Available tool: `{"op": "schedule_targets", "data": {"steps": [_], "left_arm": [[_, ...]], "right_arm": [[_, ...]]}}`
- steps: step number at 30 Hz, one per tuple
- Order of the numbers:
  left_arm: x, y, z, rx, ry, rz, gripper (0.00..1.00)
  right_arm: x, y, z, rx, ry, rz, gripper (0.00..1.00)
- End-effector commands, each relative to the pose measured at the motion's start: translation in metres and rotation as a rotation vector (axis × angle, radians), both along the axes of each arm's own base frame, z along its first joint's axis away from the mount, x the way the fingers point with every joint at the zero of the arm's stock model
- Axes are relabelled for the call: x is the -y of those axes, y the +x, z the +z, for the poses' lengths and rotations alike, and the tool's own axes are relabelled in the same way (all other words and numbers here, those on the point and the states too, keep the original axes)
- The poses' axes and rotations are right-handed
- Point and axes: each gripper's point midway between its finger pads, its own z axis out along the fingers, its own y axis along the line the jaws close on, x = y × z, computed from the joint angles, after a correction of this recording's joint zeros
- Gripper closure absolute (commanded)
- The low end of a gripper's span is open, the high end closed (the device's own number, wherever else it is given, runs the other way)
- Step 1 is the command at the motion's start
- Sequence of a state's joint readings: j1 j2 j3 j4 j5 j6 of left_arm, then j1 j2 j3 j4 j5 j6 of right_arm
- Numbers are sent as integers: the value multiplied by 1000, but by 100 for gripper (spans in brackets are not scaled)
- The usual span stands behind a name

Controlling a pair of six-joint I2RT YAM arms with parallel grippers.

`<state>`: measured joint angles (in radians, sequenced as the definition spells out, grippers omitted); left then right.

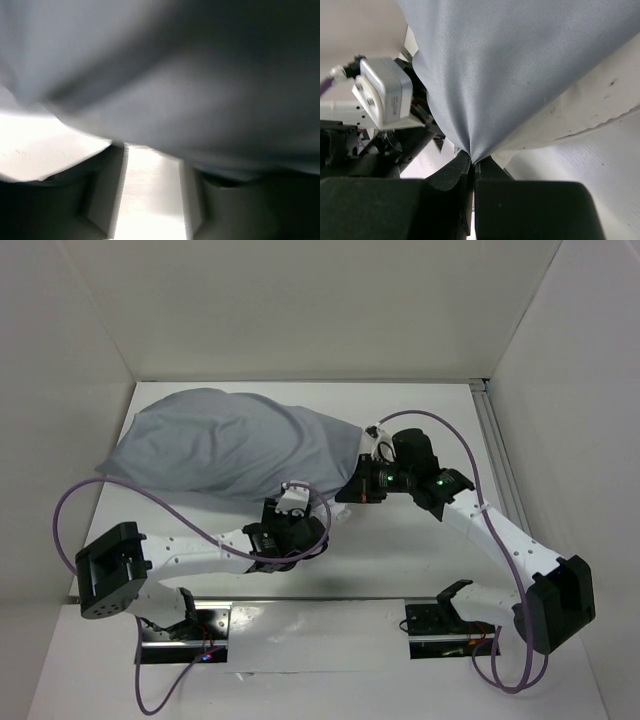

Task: Put the pillow into the pillowcase

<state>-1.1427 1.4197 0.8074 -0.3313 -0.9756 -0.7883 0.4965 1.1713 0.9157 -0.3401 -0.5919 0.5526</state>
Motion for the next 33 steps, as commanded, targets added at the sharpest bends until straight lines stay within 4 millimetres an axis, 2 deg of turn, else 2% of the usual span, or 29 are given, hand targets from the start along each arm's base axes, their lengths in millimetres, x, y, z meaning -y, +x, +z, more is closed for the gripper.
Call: {"op": "schedule_targets", "data": {"steps": [1,5,8,9,12,13,14,15,16,17,18,19,20,21,22,23,24,25,27,28,29,30,31,32,33], "left_arm": [[-2,18,31,77,-56,60,47],[-3,25,44,81,-56,60,100],[13,21,72,69,-117,-29,100],[30,15,101,62,-224,-122,100],[61,1,165,98,-346,-365,100],[83,-11,210,116,-455,-501,100],[91,-17,234,139,-484,-569,100],[102,-21,247,132,-501,-628,100],[117,-33,287,147,-577,-725,100],[135,-33,288,126,-573,-776,100],[146,-37,297,119,-594,-822,100],[156,-47,325,136,-645,-897,100],[170,-45,322,114,-643,-923,100],[175,-48,331,118,-658,-949,100],[177,-52,353,142,-699,-975,100],[181,-60,361,132,-724,-1020,100],[183,-64,365,123,-729,-1045,100],[180,-71,386,154,-760,-1081,100],[178,-84,398,132,-793,-1128,100],[173,-90,410,134,-813,-1140,100],[172,-90,416,145,-820,-1143,100],[169,-87,417,141,-827,-1127,100],[170,-77,413,141,-817,-1095,100],[176,-63,405,122,-813,-1065,100],[180,-52,401,94,-832,-1046,100]], "right_arm": [[-6,0,47,98,86,40,100],[-5,2,49,100,82,32,100],[-2,6,52,106,78,12,100],[0,14,58,117,83,-3,100],[5,34,59,111,77,-41,100],[6,42,63,116,87,-58,100],[9,50,61,100,97,-80,100],[8,58,54,74,104,-89,100],[5,70,64,116,143,-96,100],[5,74,55,71,168,-118,100],[4,86,49,54,176,-136,100],[2,94,47,69,192,-151,100],[3,99,44,42,209,-173,100],[1,102,43,34,223,-171,100],[3,108,46,45,239,-184,100],[2,106,43,27,242,-180,100],[9,107,49,40,238,-210,100],[12,103,49,34,216,-219,100],[26,100,53,51,196,-258,100],[33,89,60,67,186,-273,100],[41,84,52,49,173,-297,100],[53,77,60,78,174,-336,100],[59,72,58,59,172,-369,100],[66,64,39,6,154,-402,100],[71,60,37,-28,176,-451,100]]}}
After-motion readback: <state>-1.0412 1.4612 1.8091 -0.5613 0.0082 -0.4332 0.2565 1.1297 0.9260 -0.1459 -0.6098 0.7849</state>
